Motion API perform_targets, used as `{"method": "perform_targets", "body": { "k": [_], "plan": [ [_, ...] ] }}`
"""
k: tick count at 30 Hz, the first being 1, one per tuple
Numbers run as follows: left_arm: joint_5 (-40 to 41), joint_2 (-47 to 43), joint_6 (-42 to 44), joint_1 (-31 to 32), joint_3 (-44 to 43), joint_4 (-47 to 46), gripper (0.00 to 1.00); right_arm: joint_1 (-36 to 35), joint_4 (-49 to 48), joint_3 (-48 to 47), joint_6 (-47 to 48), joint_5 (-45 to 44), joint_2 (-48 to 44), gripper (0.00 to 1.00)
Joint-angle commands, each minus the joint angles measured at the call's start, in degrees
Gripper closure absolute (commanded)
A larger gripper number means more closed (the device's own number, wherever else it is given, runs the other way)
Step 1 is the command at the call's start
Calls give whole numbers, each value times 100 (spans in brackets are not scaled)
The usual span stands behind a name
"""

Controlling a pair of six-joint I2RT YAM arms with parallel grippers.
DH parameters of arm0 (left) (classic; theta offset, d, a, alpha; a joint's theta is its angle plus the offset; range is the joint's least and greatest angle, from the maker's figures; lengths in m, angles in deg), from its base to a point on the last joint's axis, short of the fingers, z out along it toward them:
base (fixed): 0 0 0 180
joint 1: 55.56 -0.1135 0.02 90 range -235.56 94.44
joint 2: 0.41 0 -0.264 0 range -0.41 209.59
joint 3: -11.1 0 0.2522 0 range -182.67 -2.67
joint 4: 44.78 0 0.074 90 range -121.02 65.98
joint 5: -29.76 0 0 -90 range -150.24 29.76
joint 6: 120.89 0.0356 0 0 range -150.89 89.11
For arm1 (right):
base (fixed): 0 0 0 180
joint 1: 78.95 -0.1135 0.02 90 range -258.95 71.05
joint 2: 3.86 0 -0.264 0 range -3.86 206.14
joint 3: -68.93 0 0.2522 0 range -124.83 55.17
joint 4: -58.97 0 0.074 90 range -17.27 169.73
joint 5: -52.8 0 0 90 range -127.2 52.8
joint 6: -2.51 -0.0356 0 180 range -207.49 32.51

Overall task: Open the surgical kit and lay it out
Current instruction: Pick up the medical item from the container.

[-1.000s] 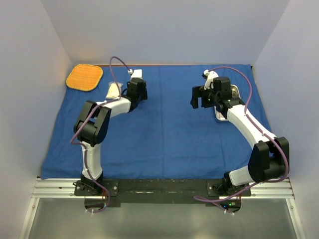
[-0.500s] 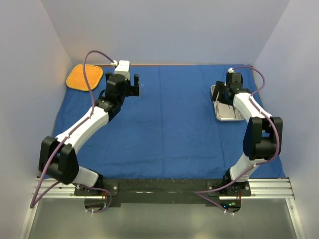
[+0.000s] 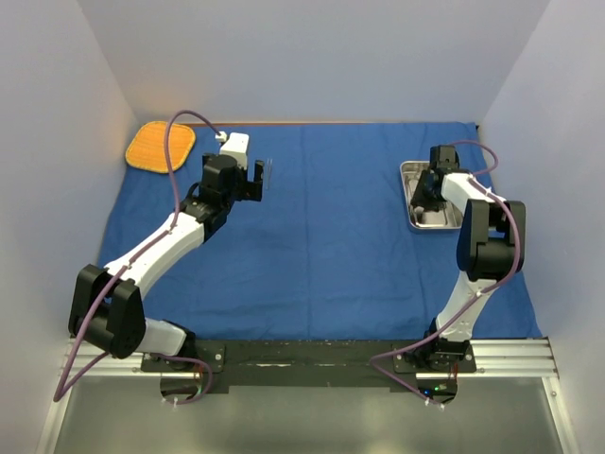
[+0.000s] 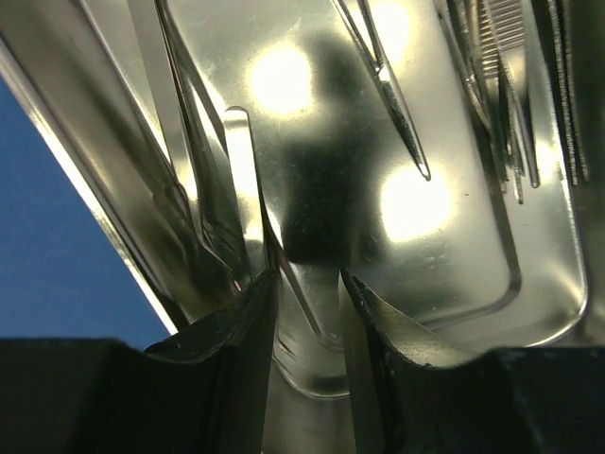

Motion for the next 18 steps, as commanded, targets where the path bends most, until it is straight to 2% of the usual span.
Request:
{"method": "perform_targets", "body": {
  "k": [1,6,18],
  "plan": [
    [-43,-139,195,25,61,-195,0,-21,-69,-319,-15,272,6,63],
    [-96,-130,178,33,105,-195,0,-30,-87,-337,20,562,76,63],
    [-184,-121,151,24,131,-195,0,-48,282,-442,222,379,577,67]
  ]
}}
